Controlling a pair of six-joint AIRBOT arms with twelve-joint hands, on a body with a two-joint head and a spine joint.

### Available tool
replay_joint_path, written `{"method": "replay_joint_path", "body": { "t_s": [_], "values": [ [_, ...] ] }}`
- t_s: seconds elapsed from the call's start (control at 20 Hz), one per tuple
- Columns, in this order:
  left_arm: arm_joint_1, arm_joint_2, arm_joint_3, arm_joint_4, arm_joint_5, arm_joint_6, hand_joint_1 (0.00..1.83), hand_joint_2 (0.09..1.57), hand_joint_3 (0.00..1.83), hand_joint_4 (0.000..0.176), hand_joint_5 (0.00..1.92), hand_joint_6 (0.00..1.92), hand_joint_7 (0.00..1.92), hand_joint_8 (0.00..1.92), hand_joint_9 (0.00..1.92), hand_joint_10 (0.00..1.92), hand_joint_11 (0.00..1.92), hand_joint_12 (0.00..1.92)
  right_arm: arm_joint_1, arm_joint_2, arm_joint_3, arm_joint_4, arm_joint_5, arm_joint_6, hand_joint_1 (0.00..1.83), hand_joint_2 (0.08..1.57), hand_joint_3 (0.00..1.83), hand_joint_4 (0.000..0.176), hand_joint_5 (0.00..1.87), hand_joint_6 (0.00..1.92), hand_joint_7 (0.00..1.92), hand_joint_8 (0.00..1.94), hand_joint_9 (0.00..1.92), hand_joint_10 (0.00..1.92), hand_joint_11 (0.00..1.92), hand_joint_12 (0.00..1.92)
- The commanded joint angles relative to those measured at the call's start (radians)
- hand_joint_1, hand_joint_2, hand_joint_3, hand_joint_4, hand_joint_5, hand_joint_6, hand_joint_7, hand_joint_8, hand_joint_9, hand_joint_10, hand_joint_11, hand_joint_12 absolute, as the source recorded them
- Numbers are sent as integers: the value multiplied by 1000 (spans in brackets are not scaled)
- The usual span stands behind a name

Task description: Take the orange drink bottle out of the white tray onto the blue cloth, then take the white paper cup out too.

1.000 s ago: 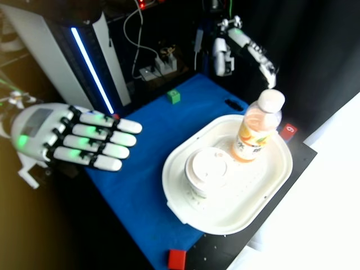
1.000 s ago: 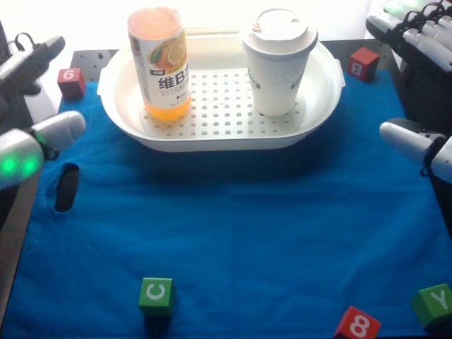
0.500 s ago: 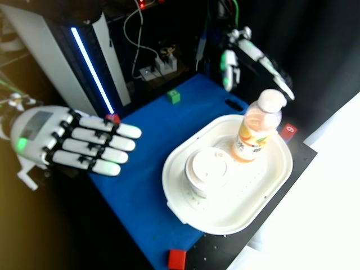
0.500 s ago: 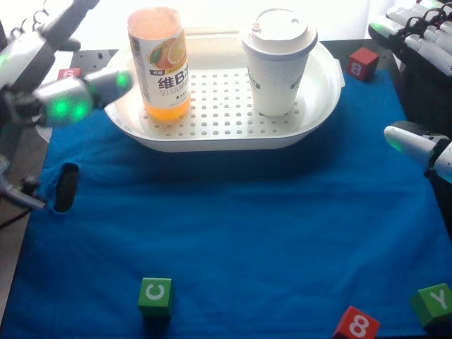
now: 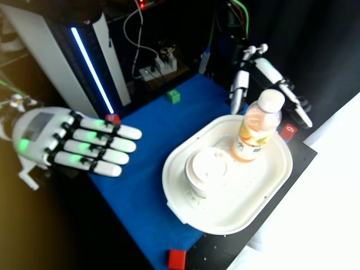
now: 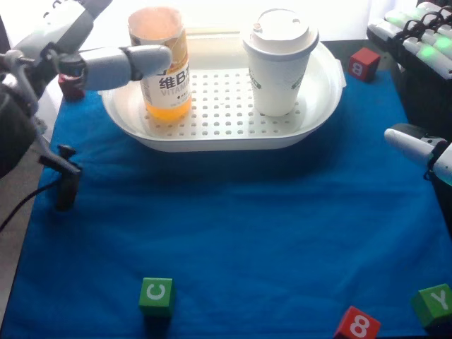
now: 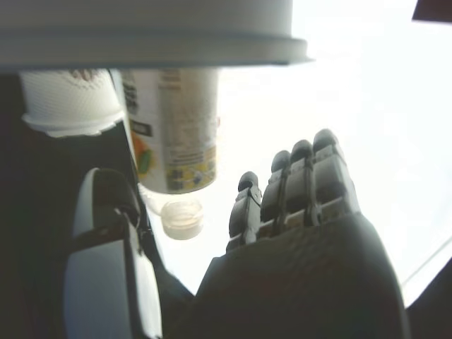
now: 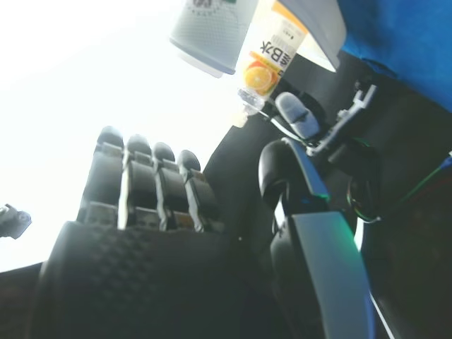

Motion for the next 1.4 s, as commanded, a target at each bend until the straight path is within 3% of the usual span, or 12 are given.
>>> {"method": "replay_joint_path", "body": {
  "t_s": [0.0,0.15,0.2,0.4,0.45,0.5,0.55,0.6,1.05,1.1,1.2,1.35],
  "values": [
    [-15,-14,11,23,-89,-23,727,907,59,163,0,0,0,0,0,0,0,204,5,-1,4,-7,125,3,597,1375,0,0,0,0,0,0,0,0,0,591],
    [-15,-34,26,42,-82,-55,863,1007,4,111,133,39,386,126,199,684,0,1542,5,-1,4,-7,125,3,696,1364,0,0,0,0,0,0,0,0,0,321],
    [-15,-34,26,47,-81,-56,945,1146,10,149,708,1054,438,1059,206,1373,8,1857,4,-1,4,-6,125,3,670,1365,1,0,0,0,0,0,0,0,0,413],
    [-15,-10,0,77,-128,-66,941,1191,8,176,799,1294,226,1367,68,1575,16,1920,0,-2,4,-3,125,3,631,1371,0,0,0,0,0,0,0,0,0,595],
    [-15,1,-13,85,-148,-66,939,1207,10,150,772,1330,360,1451,276,1682,261,1921,-1,-2,3,-1,125,3,639,1371,0,0,0,0,0,0,0,0,0,677],
    [-15,12,-26,93,-172,-66,1095,1253,10,0,723,1292,627,1580,510,1770,539,1921,-2,-2,3,0,125,3,637,1368,0,0,0,0,0,0,0,0,0,694],
    [-15,22,-36,102,-193,-66,987,1234,0,63,745,1335,525,1564,545,1780,604,1921,-2,-2,4,2,126,3,629,1369,0,0,0,0,0,0,0,0,0,563],
    [-15,36,-53,112,-224,-66,1104,1259,5,0,716,1294,664,1589,562,1746,607,1921,-2,-2,4,2,126,3,626,1368,0,0,0,0,0,0,0,0,0,536],
    [53,211,-284,276,-589,-66,1124,1273,7,0,704,1306,692,1614,646,1717,659,1921,-2,-11,6,6,126,3,603,1371,0,0,0,0,0,0,0,0,0,882],
    [81,223,-311,280,-619,-66,949,1255,0,103,717,1386,577,1615,648,1749,688,1921,-2,-12,6,6,126,3,608,1366,0,0,0,0,0,0,0,0,0,1039],
    [147,246,-363,288,-661,-67,886,1249,0,171,713,1408,592,1620,730,1736,727,1921,-2,-12,6,11,126,3,630,1358,0,0,0,0,0,0,0,0,0,1175],
    [214,260,-404,302,-644,-84,951,1244,0,60,730,1373,644,1511,752,1642,754,1845,-2,-15,6,16,126,3,576,1355,0,0,0,0,0,0,0,0,0,1112]
  ]
}}
